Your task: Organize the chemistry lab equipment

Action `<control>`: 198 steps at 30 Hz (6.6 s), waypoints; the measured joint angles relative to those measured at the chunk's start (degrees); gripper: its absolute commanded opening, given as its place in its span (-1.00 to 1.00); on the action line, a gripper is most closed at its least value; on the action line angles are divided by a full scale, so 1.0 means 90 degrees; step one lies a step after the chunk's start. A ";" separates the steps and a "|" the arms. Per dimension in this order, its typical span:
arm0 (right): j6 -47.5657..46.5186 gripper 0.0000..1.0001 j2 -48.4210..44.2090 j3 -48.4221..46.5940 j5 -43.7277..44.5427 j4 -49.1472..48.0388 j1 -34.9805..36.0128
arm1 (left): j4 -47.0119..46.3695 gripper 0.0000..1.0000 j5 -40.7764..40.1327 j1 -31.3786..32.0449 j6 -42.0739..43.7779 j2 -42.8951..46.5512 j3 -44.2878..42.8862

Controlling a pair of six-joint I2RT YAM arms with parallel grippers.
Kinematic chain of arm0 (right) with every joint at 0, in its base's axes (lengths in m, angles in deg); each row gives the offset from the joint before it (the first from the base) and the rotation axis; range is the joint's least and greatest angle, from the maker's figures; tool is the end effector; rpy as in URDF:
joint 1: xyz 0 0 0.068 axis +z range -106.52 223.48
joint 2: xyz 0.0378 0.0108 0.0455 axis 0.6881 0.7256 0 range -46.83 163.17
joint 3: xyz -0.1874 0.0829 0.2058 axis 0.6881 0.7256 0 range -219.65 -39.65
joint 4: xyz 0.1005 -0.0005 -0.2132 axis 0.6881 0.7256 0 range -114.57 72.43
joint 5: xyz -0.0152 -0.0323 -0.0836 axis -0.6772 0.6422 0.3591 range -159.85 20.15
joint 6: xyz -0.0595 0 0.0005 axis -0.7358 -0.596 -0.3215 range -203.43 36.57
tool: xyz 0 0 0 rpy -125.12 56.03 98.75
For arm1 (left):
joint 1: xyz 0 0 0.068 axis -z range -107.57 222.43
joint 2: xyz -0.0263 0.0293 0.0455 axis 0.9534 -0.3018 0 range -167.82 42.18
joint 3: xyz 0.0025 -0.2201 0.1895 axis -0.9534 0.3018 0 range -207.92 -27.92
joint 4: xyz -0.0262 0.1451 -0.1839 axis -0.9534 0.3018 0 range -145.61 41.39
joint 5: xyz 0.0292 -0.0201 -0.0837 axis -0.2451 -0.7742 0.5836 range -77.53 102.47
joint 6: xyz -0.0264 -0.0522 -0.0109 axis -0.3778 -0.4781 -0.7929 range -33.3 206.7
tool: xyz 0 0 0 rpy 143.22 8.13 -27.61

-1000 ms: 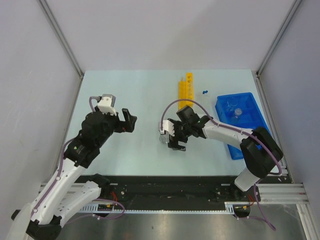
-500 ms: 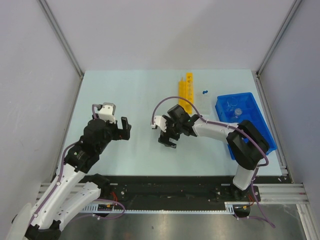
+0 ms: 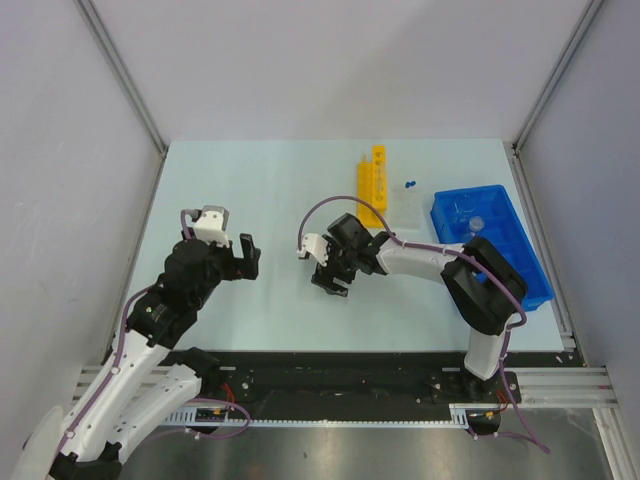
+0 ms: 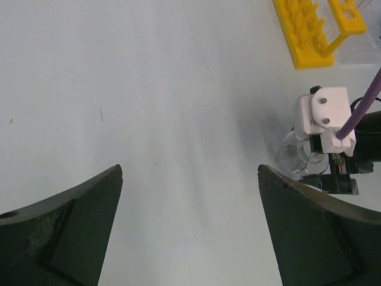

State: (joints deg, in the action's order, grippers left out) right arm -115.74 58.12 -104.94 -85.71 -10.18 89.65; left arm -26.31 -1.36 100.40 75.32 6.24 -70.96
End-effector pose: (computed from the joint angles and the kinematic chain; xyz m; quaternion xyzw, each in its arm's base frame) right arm 0.2452 0.2726 0.1998 -0.6289 0.7027 0.1671 0.2876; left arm 0.0998 -0.0412 0.3216 0.0524 0.8250 -0.0923 0.5551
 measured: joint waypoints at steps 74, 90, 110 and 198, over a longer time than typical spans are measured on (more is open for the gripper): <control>0.0185 0.46 -0.1316 0.0903 -0.0726 0.1982 -0.7679 | -0.0005 1.00 0.0051 -0.0005 0.0051 -0.0007 0.0000; -0.0129 0.99 -0.2594 0.0988 -0.0549 0.2074 -0.7623 | -0.0005 1.00 0.0056 -0.0005 0.0053 -0.0007 0.0000; -0.0556 0.65 -0.4255 0.0911 -0.0971 0.3446 -0.6278 | -0.0005 1.00 0.0058 -0.0005 0.0053 0.0000 0.0000; 0.3626 -0.28 0.1115 -0.2829 0.1297 0.1375 -0.4779 | -0.0002 1.00 -0.0063 -0.0005 0.0102 -0.0233 0.0022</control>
State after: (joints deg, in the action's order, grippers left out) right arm -83.11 68.15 -130.41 -74.03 2.19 46.64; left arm -26.33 -1.93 100.36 76.24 4.14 -70.77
